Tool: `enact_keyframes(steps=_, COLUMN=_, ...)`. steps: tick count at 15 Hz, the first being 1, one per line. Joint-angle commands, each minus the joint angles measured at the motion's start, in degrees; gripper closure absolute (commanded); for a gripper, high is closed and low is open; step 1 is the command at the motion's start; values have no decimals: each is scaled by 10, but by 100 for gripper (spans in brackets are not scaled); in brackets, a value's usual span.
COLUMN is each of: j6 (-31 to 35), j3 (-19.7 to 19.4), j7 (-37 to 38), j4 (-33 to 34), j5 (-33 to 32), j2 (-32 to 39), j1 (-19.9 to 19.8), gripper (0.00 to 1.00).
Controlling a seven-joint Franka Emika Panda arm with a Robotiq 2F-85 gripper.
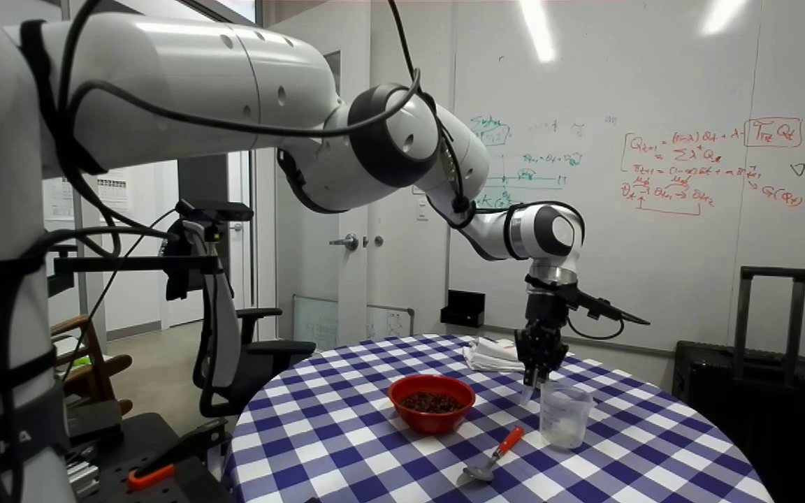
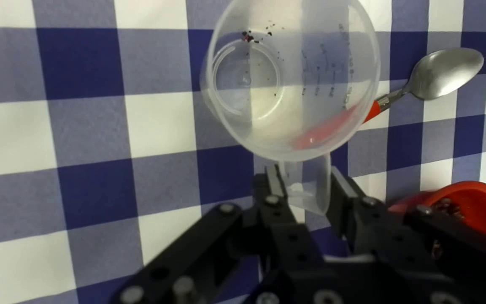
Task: Pour the contents in the clear jug into the red bowl
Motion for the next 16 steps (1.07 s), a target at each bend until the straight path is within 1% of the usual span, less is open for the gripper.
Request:
enact_keyframes(steps=1, j6=-8, j3=7, j7=12, j4=4, j5=14, j2=2, j1=-6, gripper=93)
enact_keyframes(steps=2, j6=-9, j3=7, j7=13, j4=4, j5=17, j2=2, j1=-6, gripper=62)
enact_keyframes(steps=3, j6=-10, j3=7, j7=14, j4=4, j5=18, j2=2, j1=-6, gripper=46)
enact_keyframes(steps=5, j6=-9, j3=7, j7=17, j4=3, j5=23, j2=0, j1=-8, gripper=33)
enact_keyframes(steps=6, j6=-8, j3=8, j7=20, j4=3, j5=26, j2=-1, j1=-8, gripper=24)
enact_keyframes(steps=8, j6=-6, j3=11, j7=26, j4=2, j5=38, j2=-6, j1=-12, gripper=11)
enact_keyframes(steps=9, j6=-6, j3=13, j7=28, j4=1, j5=47, j2=-9, j1=-14, gripper=3)
enact_keyframes(steps=10, j6=-8, j3=15, j7=35, j4=-1, j5=58, j2=-15, j1=-17, gripper=0)
enact_keyframes(steps=11, j6=-8, j3=18, j7=46, j4=-4, j5=71, j2=-22, j1=-20, gripper=0)
enact_keyframes(steps=16, j6=14, j3=16, j7=161, j4=-27, j5=137, j2=-67, j1=-28, gripper=0)
